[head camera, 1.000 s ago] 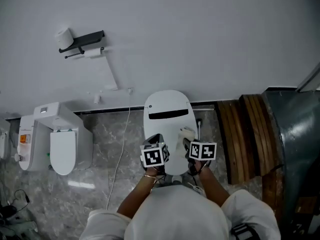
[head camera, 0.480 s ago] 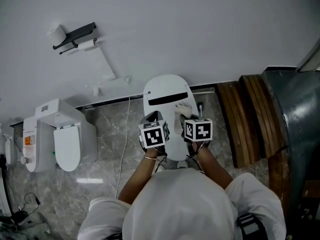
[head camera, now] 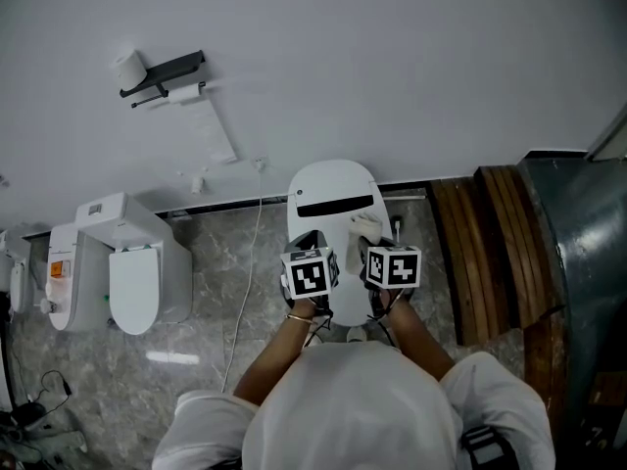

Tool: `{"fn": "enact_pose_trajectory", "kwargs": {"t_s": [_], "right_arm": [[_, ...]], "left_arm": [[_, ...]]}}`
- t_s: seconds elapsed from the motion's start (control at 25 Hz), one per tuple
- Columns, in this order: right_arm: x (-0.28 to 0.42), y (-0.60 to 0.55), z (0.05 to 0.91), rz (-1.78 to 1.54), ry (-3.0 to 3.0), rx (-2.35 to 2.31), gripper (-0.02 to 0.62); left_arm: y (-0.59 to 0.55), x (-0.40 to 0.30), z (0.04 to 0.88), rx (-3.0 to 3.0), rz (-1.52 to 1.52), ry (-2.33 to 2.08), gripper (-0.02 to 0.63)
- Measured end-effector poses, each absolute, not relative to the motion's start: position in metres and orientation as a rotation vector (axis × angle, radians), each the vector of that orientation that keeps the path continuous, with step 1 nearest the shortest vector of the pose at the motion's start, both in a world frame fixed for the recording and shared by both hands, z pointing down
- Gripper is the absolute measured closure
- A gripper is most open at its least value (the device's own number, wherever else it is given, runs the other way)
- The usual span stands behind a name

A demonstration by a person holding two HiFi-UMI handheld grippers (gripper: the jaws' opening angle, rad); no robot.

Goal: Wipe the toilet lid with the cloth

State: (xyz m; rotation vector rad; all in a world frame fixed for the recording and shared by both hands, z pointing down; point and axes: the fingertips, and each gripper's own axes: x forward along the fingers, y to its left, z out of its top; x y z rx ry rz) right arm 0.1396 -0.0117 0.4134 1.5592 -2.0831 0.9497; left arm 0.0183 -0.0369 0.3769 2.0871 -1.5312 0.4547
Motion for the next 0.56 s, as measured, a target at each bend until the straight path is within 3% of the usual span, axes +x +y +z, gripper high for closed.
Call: {"fn": "enact_pose_trajectory", "kwargs": {"t_s": [0.56], "right_arm": [[0.137, -0.014, 0.411, 0.932, -2.08, 1.555, 0.5]], "left_arm": [[-0.036, 0.006, 0.382, 2.05, 0.458, -1.55, 0.592]]}}
